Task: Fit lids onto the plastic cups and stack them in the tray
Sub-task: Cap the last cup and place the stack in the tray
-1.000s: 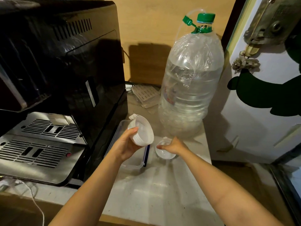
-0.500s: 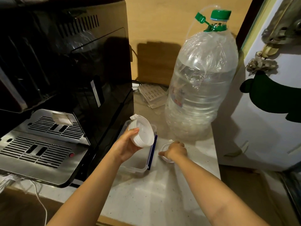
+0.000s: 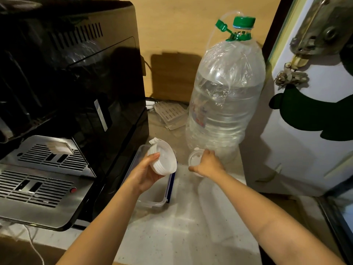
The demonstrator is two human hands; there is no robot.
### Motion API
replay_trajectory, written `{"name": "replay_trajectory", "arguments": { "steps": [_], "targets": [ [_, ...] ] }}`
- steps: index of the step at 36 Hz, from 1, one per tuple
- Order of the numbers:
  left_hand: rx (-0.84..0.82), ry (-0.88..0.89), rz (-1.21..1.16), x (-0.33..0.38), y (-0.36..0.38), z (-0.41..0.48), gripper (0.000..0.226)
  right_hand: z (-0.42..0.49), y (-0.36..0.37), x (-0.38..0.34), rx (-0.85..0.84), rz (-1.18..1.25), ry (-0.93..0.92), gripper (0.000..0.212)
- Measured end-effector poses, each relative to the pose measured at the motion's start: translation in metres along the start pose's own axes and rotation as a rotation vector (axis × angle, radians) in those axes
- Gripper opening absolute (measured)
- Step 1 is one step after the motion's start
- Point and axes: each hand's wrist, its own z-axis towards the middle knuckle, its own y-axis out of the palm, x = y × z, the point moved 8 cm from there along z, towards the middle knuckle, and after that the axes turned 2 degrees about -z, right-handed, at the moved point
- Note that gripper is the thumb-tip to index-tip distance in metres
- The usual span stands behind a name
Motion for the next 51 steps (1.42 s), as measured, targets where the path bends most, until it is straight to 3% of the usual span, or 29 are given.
{"name": "replay_trajectory", "arguments": {
  "steps": [3,5,10,14,21,41,51],
  "targets": [
    [-0.028,-0.037,-0.014,-0.008,0.001,0.007,0.086,-0.006,-0.028,-0.007,0.05,0.039,-0.08,0.089],
    [-0.027,-0.06,-0.008,-0.012,0.001,0.01,0.098,-0.012,-0.045,-0.012,0.079,0.047,-0.128,0.09],
    [0.001,-0.086,-0.015,-0.015,0.01,0.014,0.072,-0.032,-0.079,-0.029,0.104,0.109,-0.265,0.103],
    [-0.054,-0.11,-0.029,-0.016,0.019,0.021,0.099,-0.052,-0.09,-0.044,0.064,0.144,-0.396,0.106],
    [-0.196,-0.097,-0.041,-0.018,0.037,0.026,0.084,-0.067,-0.078,-0.056,-0.031,0.17,-0.467,0.102],
    [-0.278,-0.114,0.003,-0.013,0.052,0.026,0.087,-0.064,-0.07,-0.066,-0.138,0.149,-0.525,0.104],
    [-0.281,-0.099,0.087,-0.01,0.044,0.027,0.101,-0.062,-0.055,-0.072,-0.201,0.15,-0.534,0.104]
  ]
}}
